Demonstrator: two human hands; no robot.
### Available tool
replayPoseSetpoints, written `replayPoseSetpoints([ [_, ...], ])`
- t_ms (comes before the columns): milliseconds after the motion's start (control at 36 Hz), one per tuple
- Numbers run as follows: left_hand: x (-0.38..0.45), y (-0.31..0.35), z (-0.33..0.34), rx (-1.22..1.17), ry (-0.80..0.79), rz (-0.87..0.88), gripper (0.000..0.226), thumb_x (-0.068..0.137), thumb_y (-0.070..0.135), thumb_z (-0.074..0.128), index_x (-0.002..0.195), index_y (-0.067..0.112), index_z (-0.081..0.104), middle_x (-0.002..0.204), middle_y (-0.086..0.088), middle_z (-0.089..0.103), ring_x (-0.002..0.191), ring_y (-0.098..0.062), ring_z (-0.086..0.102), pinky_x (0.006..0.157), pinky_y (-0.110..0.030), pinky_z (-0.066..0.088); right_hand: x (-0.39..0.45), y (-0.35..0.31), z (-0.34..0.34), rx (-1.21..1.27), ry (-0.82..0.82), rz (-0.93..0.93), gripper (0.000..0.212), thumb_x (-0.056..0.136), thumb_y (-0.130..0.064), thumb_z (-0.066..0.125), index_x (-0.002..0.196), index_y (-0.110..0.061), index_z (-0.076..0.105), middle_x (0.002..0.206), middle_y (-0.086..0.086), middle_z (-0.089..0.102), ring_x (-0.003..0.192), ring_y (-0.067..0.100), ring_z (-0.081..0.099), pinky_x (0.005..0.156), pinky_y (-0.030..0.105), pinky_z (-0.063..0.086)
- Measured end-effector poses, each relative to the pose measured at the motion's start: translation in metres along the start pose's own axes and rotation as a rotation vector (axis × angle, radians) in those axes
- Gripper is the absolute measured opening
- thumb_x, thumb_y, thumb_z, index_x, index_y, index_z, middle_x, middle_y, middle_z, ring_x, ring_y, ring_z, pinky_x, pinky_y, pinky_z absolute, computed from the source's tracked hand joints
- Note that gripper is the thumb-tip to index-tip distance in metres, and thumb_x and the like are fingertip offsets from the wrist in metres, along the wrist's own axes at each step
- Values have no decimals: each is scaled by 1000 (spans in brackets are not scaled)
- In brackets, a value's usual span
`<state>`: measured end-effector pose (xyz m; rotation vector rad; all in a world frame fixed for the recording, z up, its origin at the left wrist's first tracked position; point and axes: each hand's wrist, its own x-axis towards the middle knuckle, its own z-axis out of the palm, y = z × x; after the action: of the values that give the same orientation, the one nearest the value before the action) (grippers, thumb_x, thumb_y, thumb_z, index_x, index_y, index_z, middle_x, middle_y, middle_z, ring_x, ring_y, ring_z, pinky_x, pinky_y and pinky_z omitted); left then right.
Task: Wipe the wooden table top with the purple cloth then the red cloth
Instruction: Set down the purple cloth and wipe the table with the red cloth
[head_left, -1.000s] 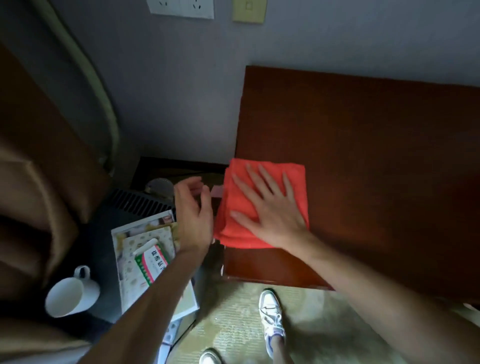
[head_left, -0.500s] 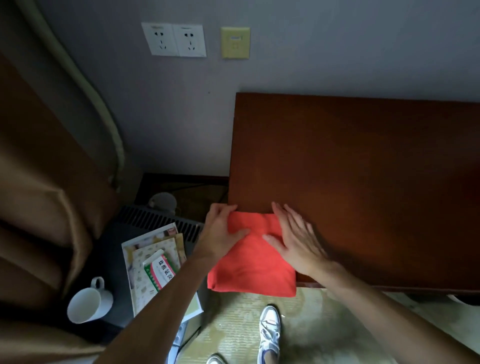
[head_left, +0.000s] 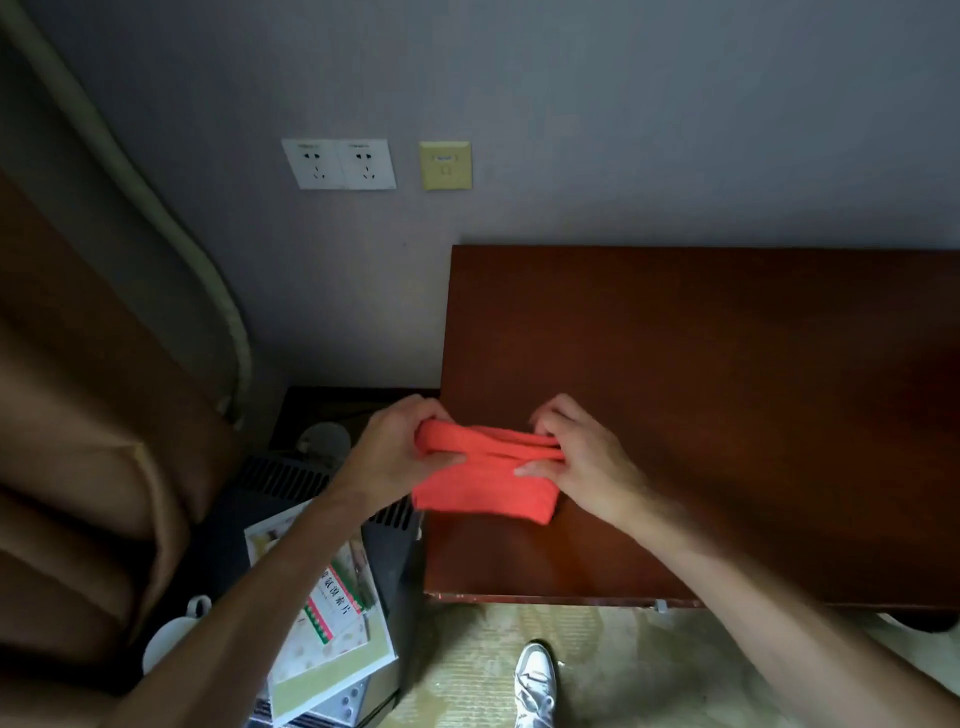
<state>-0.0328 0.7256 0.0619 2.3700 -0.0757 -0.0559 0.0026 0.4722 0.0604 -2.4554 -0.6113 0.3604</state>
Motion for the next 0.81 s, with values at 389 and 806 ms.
replayPoseSetpoints([
  [389, -63, -33, 61, 361, -236, 128, 55, 93, 70, 41, 124, 28, 60, 128, 6, 62, 109, -19, 63, 92, -33, 49, -44, 29, 58, -225, -185, 19, 68, 90, -80, 28, 120, -28, 60, 137, -10, 56, 125, 16, 53, 102, 37, 41],
  [806, -41, -86, 144, 88, 227, 8, 58, 106, 41, 35, 160, 22, 27, 169, -9, 17, 153, -25, 26, 118, -52, 35, 19, 57, 133, -442, 124, -190, 83, 103, -72, 18, 164, -17, 26, 171, 6, 22, 160, 23, 15, 128, 52, 17],
])
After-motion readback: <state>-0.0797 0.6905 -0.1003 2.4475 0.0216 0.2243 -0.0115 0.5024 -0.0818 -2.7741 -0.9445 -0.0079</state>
